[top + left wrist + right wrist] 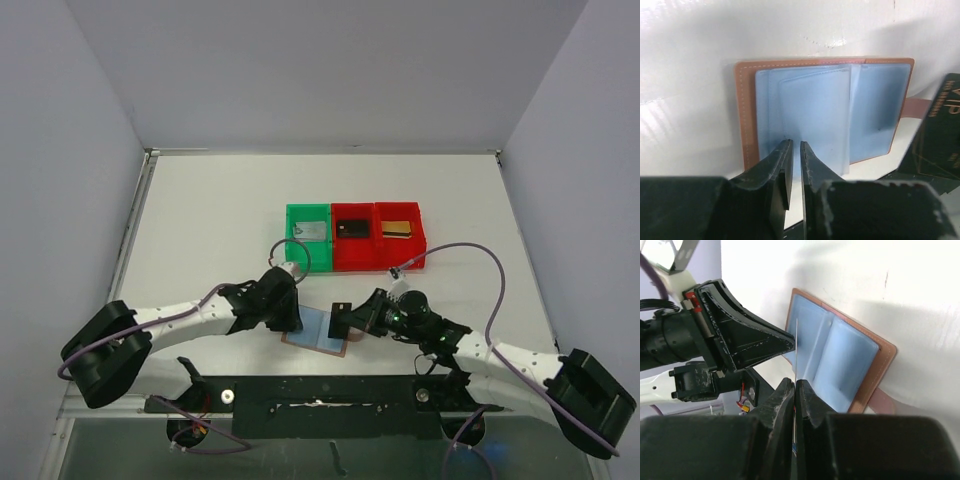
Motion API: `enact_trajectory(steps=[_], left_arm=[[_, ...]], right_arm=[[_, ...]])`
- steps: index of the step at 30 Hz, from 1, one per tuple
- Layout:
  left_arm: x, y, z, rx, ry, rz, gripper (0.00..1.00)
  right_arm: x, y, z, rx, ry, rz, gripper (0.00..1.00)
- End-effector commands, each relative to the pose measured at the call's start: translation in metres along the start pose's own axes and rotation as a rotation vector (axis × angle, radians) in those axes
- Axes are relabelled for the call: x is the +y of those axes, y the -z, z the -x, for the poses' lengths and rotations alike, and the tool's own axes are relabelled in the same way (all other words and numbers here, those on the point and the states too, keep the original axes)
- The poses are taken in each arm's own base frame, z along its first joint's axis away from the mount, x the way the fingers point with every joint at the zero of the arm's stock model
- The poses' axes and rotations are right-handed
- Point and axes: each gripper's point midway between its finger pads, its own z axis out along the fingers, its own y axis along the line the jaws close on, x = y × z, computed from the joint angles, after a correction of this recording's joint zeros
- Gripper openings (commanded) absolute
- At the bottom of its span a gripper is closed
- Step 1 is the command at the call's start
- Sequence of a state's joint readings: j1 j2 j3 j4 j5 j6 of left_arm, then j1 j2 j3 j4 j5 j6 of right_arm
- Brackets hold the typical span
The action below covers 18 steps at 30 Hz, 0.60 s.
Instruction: Take the credit cards out of the card holder
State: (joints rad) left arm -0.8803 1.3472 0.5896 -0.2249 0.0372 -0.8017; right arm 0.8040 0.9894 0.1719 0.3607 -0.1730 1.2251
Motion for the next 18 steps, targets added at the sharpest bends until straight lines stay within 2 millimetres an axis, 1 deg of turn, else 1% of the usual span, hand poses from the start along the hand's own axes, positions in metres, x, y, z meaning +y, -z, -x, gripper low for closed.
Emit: enact_trajectory(steps=[1, 2, 3, 4, 6, 7, 9, 11, 13, 15, 17, 18], left_arm=[[-0.012, 0.019, 0.026, -0.098, -0.003, -0.021, 0.13], [-0.016, 0.024, 0.033, -0.117, -0.007, -0.03, 0.16], [-0.016, 0.028, 0.036, -0.132, -0.011, -0.023, 0.19], [-0.022, 0.034, 0.047, -0.162, -0.017, -0.027, 0.23], [-0.013, 0.038, 0.052, -0.188, -0.029, 0.015, 0.4], [-0.004, 0.037, 0.054, -0.191, -0.032, 0.043, 0.46], [0.018, 0.032, 0.054, -0.156, -0.007, 0.097, 0.48], [0.034, 0.034, 0.055, -0.12, 0.02, 0.135, 0.49], [0.038, 0.043, 0.063, -0.138, 0.023, 0.151, 0.51], [0.034, 0.06, 0.078, -0.199, 0.018, 0.129, 0.54], [0.032, 0.077, 0.094, -0.254, 0.02, 0.108, 0.59], [0.036, 0.085, 0.102, -0.281, 0.028, 0.109, 0.61]], right_arm=[[-0.001, 0.012, 0.021, -0.114, 0.09, -0.021, 0.0], [0.001, 0.016, 0.025, -0.133, 0.104, -0.015, 0.0], [0.003, 0.019, 0.028, -0.154, 0.124, -0.007, 0.0], [0.005, 0.021, 0.031, -0.172, 0.143, 0.0, 0.0], [0.007, 0.026, 0.038, -0.208, 0.188, 0.004, 0.0], [0.009, 0.029, 0.042, -0.227, 0.204, 0.006, 0.0], [0.016, 0.034, 0.051, -0.268, 0.254, 0.014, 0.0], [0.025, 0.04, 0.062, -0.309, 0.325, 0.011, 0.0], [0.033, 0.047, 0.072, -0.338, 0.417, -0.003, 0.0], [0.041, 0.053, 0.08, -0.352, 0.517, -0.02, 0.0], [0.044, 0.061, 0.095, -0.385, 0.566, -0.082, 0.0], [0.042, 0.065, 0.103, -0.403, 0.585, -0.131, 0.0]])
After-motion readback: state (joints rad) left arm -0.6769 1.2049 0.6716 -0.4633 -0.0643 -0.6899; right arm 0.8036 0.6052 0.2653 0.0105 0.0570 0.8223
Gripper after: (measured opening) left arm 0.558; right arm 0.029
